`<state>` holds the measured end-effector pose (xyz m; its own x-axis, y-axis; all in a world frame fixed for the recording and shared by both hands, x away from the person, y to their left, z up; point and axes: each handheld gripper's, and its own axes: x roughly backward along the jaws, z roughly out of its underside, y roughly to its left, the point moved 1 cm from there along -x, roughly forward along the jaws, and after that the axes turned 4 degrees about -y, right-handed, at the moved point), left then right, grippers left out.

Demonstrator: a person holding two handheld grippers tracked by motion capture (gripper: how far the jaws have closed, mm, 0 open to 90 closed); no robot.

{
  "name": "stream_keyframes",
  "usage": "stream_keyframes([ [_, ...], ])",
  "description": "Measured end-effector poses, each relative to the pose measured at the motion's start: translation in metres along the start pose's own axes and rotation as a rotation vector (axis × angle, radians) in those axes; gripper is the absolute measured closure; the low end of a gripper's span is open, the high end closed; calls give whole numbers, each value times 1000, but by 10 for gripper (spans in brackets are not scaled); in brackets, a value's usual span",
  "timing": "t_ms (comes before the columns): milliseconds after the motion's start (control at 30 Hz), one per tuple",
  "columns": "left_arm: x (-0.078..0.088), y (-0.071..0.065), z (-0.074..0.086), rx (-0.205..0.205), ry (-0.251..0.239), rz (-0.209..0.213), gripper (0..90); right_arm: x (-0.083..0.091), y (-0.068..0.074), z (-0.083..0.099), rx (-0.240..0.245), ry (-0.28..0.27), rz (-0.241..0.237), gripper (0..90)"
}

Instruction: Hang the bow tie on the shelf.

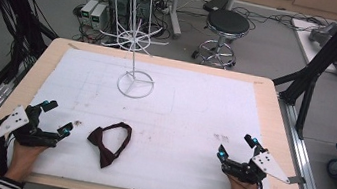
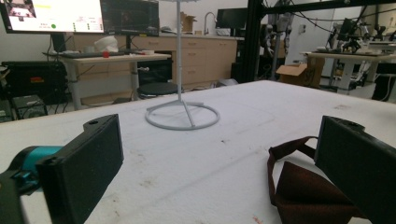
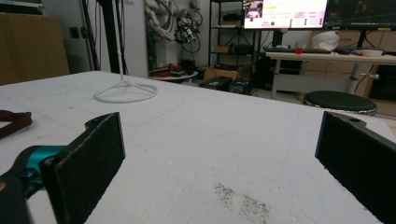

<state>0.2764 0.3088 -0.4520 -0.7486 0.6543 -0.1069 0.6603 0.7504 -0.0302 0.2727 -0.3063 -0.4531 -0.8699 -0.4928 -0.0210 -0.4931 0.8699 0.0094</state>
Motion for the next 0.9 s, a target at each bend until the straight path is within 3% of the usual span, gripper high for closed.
stream_keyframes([
  [233, -3, 1, -14, 3, 27, 55, 17, 0, 0, 0, 1, -1, 1, 7],
  [300, -4, 1, -19, -9, 44, 74, 17, 0, 1, 0, -1, 2, 1, 7],
  [367, -7, 1, -27, -27, 82, 120, 17, 0, 1, 0, -2, 2, 1, 7],
  [600, -12, -1, -42, -57, 131, 187, 17, 0, 0, 0, 3, -1, 1, 7],
  [700, -17, -4, -48, -87, 180, 230, 17, 0, 0, 0, 2, -1, 1, 7],
  [733, -21, -6, -52, -103, 196, 266, 17, 0, 0, 0, 7, -4, 1, 7],
  [900, -29, -11, -60, -134, 246, 302, 17, 0, 0, 0, 6, -3, 1, 7],
])
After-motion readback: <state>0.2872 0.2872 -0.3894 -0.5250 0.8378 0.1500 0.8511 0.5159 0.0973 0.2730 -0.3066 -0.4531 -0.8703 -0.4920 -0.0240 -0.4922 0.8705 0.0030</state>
